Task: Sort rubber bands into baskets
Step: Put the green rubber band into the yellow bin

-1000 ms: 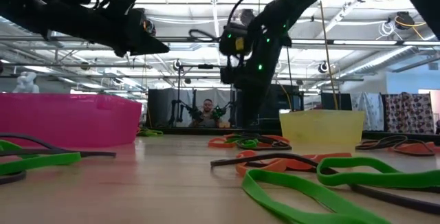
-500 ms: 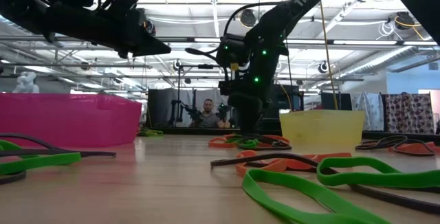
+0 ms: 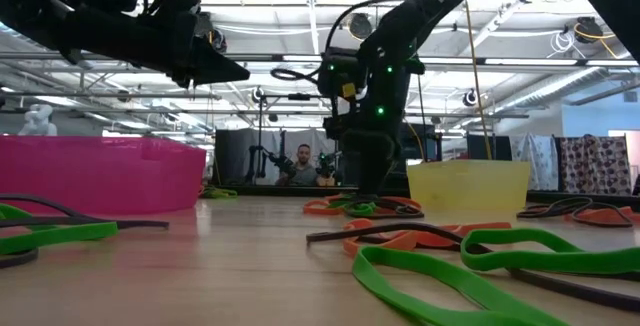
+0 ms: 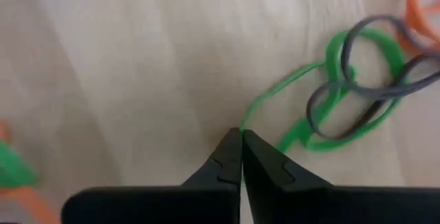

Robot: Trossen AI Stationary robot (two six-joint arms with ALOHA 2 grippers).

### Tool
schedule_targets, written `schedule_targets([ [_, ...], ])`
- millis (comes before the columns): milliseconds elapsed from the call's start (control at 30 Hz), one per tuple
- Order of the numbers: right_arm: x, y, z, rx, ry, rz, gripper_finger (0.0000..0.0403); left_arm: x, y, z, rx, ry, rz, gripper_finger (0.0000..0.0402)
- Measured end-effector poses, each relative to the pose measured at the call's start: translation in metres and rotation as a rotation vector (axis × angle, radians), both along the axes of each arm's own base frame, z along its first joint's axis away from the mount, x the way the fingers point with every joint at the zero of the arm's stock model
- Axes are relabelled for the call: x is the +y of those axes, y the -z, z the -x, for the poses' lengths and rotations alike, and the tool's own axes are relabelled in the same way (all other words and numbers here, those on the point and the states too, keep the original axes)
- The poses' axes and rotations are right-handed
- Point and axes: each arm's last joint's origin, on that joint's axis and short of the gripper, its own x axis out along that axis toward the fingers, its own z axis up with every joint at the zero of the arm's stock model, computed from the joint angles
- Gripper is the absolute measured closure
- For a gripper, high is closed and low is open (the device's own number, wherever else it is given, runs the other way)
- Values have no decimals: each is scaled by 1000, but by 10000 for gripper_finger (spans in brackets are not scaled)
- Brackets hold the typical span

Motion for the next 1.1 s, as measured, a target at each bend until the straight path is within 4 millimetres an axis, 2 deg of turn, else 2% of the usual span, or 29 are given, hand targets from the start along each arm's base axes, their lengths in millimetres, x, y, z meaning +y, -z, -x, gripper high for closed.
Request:
schedule_targets([
  [200, 0, -43, 6, -120, -32, 64, 402, 0, 0, 0, -2, 0, 2, 385],
  [333, 1, -75, 17, -179, -63, 96, 402, 0, 0, 0, -2, 0, 2, 385],
  [467, -6, -102, 36, -197, -38, 141, 402, 0, 0, 0, -1, 0, 2, 385],
  [633, -15, -123, 67, -95, 102, 238, 402, 0, 1, 0, 9, 1, 3, 385],
  [800, -25, -120, 93, 31, 252, 239, 403, 0, 3, 0, 31, 0, 13, 385],
  [1100, -36, -66, 114, 120, 285, 208, 403, 0, 5, 1, 45, -3, 28, 385],
])
